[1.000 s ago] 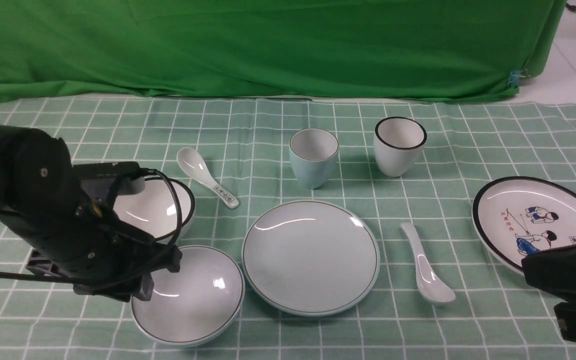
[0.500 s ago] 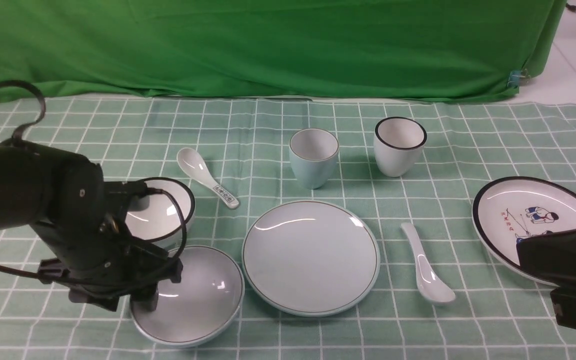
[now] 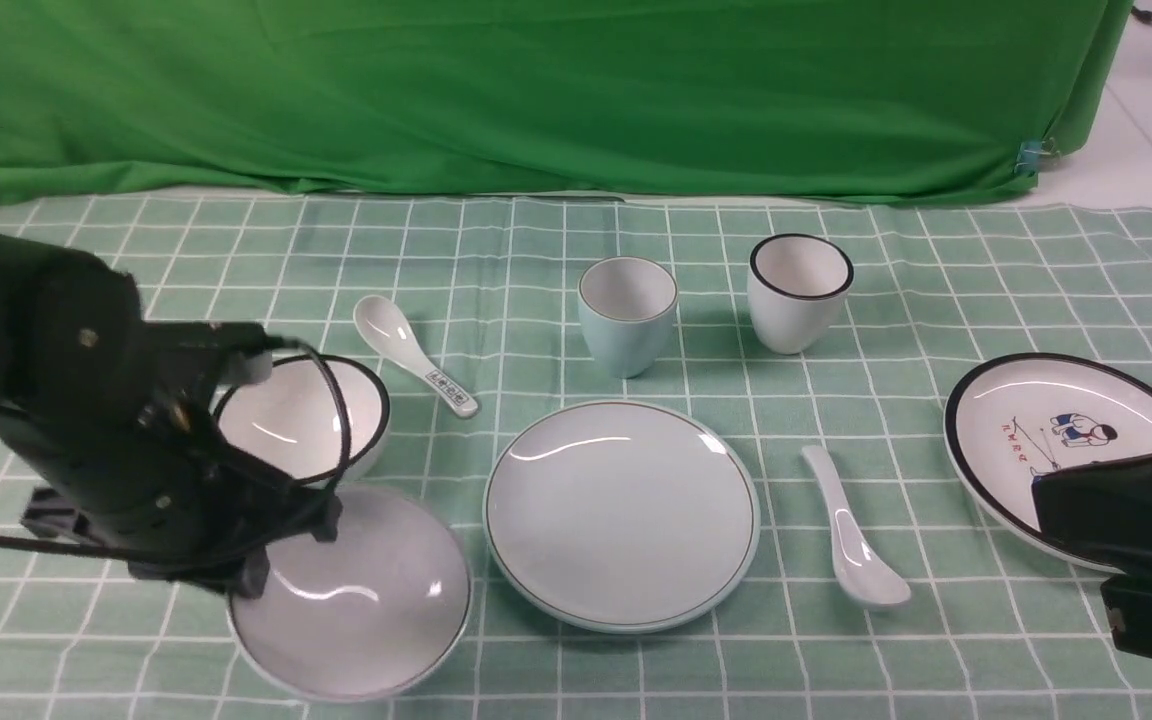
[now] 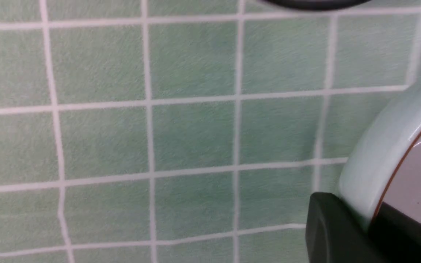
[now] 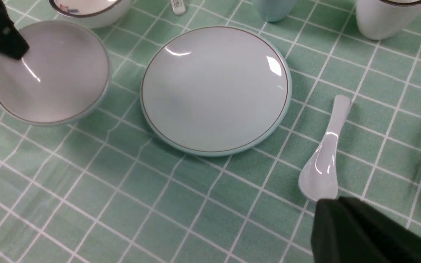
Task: Place the bowls on the plates on the blue tablecloth, put the cups on the bowls, and place the spoons in the cups.
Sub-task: 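Place the bowl on top of the plate with the left gripper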
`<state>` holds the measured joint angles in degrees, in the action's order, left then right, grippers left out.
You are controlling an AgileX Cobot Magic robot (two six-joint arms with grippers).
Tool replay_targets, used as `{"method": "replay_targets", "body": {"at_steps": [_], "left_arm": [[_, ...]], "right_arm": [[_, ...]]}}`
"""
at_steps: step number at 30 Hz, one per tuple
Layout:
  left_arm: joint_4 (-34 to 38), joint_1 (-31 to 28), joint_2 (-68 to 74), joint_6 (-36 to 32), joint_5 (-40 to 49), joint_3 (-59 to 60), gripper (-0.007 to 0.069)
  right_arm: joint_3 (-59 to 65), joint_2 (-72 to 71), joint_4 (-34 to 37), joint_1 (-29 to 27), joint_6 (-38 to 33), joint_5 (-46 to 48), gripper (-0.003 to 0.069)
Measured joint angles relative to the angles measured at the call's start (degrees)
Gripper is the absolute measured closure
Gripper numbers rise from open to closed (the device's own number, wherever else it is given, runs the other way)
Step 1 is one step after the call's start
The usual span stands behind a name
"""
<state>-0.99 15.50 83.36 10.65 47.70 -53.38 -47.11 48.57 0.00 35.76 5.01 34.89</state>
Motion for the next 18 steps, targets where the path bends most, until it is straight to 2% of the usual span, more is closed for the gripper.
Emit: {"method": "replay_targets", "body": {"at_steps": [5,8,13,18], "left_arm": [[8.5,0.65,-2.81,-3.82,-1.74,-5.33,0.0601],[11.7,3.58,0.73,-4.53,-4.72,-10.51,0.0601],[13.13,8.08,11.27,-4.57,-5.51,-18.13,0.0601],[14.24,9.06,18.83,-4.57,-4.9,-23.23,0.0601]], "right_arm": [[0.0,0.0,0.0,0.0,0.0,-0.1,0.0639],[0.0,0.0,0.0,0.0,0.0,-0.23,0.0639],[0.0,0.0,0.0,0.0,-0.07,-0.23,0.0639],[0.0,0.0,0.0,0.0,-0.07,-0.23,0.0639]]}}
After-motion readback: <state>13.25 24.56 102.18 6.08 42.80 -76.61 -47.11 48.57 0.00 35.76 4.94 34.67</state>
